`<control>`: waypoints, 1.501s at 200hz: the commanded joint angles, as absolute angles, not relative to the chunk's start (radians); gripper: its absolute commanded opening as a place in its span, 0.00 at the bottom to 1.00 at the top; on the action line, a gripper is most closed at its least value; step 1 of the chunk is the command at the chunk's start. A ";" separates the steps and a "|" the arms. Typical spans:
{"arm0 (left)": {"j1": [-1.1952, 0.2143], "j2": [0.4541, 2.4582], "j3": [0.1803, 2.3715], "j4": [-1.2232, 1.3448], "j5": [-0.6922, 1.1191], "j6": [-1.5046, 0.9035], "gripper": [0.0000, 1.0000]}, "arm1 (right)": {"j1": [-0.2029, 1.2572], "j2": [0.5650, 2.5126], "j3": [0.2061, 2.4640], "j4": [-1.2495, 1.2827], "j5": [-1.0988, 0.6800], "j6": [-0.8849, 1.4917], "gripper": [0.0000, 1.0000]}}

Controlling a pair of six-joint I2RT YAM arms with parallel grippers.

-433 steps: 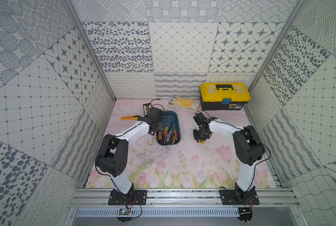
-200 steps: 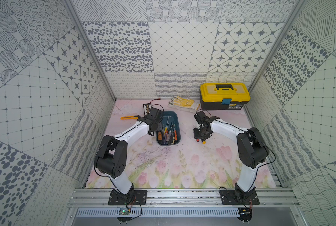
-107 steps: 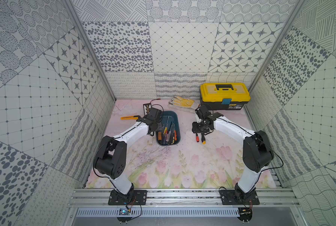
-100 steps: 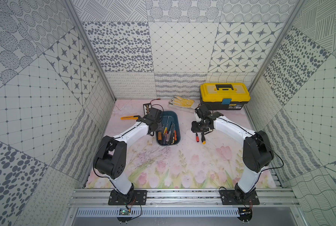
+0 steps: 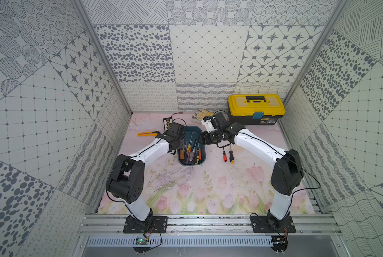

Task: Take out the screwdriver from the storage box
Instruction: Pick up the screwdriver from the storage box.

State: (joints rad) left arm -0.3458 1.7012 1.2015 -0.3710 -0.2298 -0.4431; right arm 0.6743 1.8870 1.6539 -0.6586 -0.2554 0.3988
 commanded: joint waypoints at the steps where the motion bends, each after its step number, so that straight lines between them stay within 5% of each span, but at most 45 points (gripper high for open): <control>1: -0.352 1.704 1.215 -0.286 -0.215 -0.448 0.00 | 0.698 1.942 1.669 -0.613 -0.283 0.449 0.48; 158: -0.354 1.689 1.189 -0.278 -0.214 -0.451 0.00 | 0.756 2.105 1.642 -0.543 -0.277 0.601 0.38; 300: -0.354 1.678 1.186 -0.279 -0.216 -0.452 0.00 | 0.793 2.243 1.781 -0.740 -0.174 0.566 0.31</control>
